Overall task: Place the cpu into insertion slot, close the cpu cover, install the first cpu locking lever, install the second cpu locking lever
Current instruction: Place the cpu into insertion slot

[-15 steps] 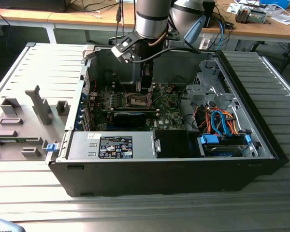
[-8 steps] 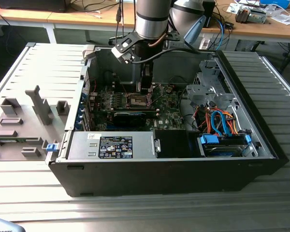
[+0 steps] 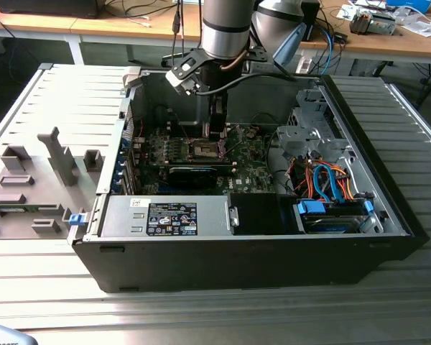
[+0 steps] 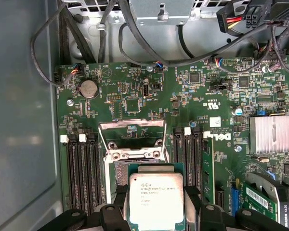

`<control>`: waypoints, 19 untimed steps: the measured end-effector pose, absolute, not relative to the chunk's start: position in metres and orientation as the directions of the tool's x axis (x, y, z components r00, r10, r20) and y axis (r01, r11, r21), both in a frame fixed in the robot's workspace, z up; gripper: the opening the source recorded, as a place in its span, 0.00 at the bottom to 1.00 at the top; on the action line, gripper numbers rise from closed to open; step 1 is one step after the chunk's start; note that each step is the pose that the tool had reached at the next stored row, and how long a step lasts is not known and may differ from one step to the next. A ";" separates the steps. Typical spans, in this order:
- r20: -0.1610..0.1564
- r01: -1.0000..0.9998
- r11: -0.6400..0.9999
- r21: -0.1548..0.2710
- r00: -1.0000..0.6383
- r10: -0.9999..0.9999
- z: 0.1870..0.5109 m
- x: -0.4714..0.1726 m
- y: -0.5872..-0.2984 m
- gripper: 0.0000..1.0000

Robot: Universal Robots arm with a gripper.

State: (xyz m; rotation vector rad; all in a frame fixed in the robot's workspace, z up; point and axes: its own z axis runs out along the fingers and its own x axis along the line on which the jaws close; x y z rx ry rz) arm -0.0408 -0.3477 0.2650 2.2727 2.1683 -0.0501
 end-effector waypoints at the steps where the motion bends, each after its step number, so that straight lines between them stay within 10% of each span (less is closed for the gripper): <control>1: -0.023 0.999 -0.047 -0.022 0.047 0.999 0.265 -0.041 -0.348 0.55; 19: -0.023 0.999 -0.047 -0.022 0.047 0.999 0.260 -0.041 -0.348 0.55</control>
